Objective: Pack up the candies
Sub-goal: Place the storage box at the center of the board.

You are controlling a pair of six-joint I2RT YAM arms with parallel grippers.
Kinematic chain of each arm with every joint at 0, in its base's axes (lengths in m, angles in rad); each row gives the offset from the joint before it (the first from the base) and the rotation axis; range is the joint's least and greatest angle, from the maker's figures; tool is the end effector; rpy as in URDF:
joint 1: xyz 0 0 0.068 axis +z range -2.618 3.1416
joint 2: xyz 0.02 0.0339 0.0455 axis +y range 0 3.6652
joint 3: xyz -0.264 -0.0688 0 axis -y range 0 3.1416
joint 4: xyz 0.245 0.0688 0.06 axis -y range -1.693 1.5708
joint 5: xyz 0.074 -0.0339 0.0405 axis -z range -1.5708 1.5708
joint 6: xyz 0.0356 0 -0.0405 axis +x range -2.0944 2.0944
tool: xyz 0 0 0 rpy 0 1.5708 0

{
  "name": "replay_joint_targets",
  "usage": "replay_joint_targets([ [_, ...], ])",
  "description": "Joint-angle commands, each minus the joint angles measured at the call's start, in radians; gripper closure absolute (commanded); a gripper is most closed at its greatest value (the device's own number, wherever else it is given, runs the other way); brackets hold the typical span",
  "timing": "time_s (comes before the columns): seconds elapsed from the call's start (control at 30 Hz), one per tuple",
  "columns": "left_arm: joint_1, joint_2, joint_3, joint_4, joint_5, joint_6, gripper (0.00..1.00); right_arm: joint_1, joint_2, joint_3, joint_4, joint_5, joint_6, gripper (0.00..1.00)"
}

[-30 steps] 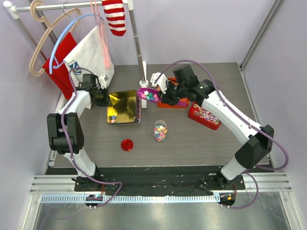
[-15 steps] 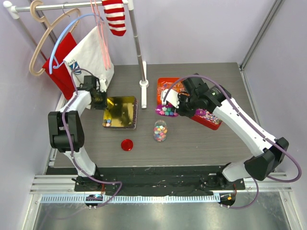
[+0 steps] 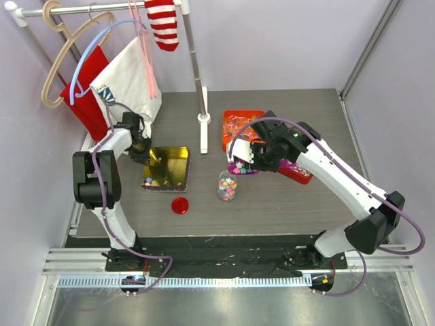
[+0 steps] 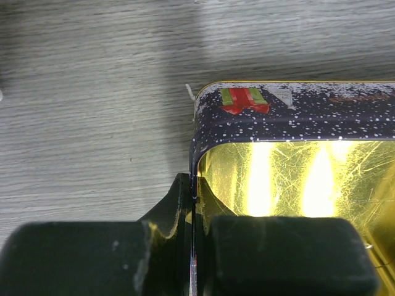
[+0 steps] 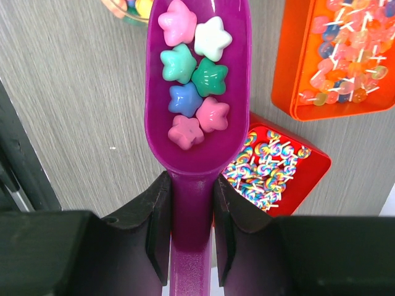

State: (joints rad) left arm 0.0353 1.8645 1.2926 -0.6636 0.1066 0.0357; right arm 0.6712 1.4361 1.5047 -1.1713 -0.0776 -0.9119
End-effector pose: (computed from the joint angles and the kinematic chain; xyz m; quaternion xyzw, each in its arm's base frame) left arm 0.3708 0.0093 0.1807 0.0091 0.9846 -0.0466 0.1684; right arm 0.2131 0.1727 0.3540 -0.6978 0.6767 0.0096 0.2346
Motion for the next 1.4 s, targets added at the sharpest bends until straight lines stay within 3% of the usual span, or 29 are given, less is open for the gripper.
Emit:
replay_joint_targets([
  [0.0, 0.009, 0.007, 0.028, 0.005, -0.027, 0.012, 1.00, 0.024, 0.021, 0.029, -0.025, 0.062, -0.030, 0.99],
  [0.43, 0.009, 0.013, 0.060, 0.001, -0.076, -0.011, 1.00, 0.087, 0.056, 0.069, -0.083, 0.176, -0.050, 0.99],
  [0.8, 0.015, 0.019, 0.071, -0.001, -0.087, -0.016, 0.93, 0.137, 0.072, 0.078, -0.103, 0.242, -0.059, 0.99],
  [1.07, 0.025, 0.019, 0.076, -0.002, -0.074, -0.020, 0.87, 0.151, 0.070, 0.094, -0.111, 0.271, -0.068, 0.99],
  [1.2, 0.025, 0.019, 0.085, -0.008, -0.068, -0.020, 0.77, 0.162, 0.073, 0.097, -0.113, 0.292, -0.076, 0.99],
  [1.37, 0.026, 0.022, 0.093, -0.013, -0.064, -0.022, 0.72, 0.174, 0.078, 0.112, -0.125, 0.321, -0.082, 0.99],
])
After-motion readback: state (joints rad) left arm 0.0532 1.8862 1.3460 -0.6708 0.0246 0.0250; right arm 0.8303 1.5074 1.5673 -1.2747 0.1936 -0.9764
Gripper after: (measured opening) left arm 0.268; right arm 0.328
